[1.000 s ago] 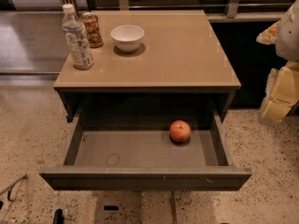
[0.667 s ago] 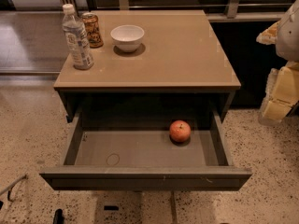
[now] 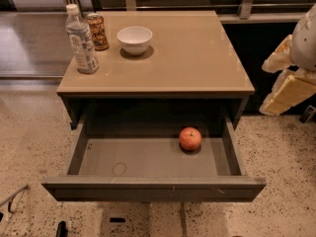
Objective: Pick apple from top drawer and place on counter
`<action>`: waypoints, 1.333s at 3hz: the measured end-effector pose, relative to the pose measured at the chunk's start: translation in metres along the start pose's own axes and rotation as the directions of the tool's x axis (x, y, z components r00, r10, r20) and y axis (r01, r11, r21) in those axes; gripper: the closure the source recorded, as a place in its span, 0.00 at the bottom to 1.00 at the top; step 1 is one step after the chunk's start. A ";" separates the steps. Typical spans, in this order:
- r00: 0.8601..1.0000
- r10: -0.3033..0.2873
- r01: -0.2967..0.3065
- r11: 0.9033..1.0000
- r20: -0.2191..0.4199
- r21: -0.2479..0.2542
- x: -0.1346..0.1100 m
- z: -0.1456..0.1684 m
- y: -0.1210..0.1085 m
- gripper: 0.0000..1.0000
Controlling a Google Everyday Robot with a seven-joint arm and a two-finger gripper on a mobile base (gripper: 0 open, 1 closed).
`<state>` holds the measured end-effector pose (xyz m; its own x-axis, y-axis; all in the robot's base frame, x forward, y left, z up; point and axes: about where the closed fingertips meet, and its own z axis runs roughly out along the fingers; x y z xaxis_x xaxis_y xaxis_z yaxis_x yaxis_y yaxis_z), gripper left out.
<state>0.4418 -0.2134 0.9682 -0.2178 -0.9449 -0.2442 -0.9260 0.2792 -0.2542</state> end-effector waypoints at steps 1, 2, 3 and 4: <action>0.995 0.029 -0.029 1.000 0.096 -0.004 -0.008 0.035 -0.003 0.64; 0.981 0.048 -0.045 0.999 0.186 -0.022 -0.029 0.085 -0.009 0.87; 0.967 0.068 -0.053 0.996 0.247 -0.065 -0.053 0.165 -0.013 1.00; 0.967 0.068 -0.053 0.996 0.247 -0.065 -0.053 0.165 -0.013 1.00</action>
Offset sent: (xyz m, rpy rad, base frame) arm 0.0858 0.0822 -0.1367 0.3285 -0.0306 0.0234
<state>0.5162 -0.1385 0.8304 -0.1971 -0.8523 -0.4844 -0.9312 0.3173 -0.1794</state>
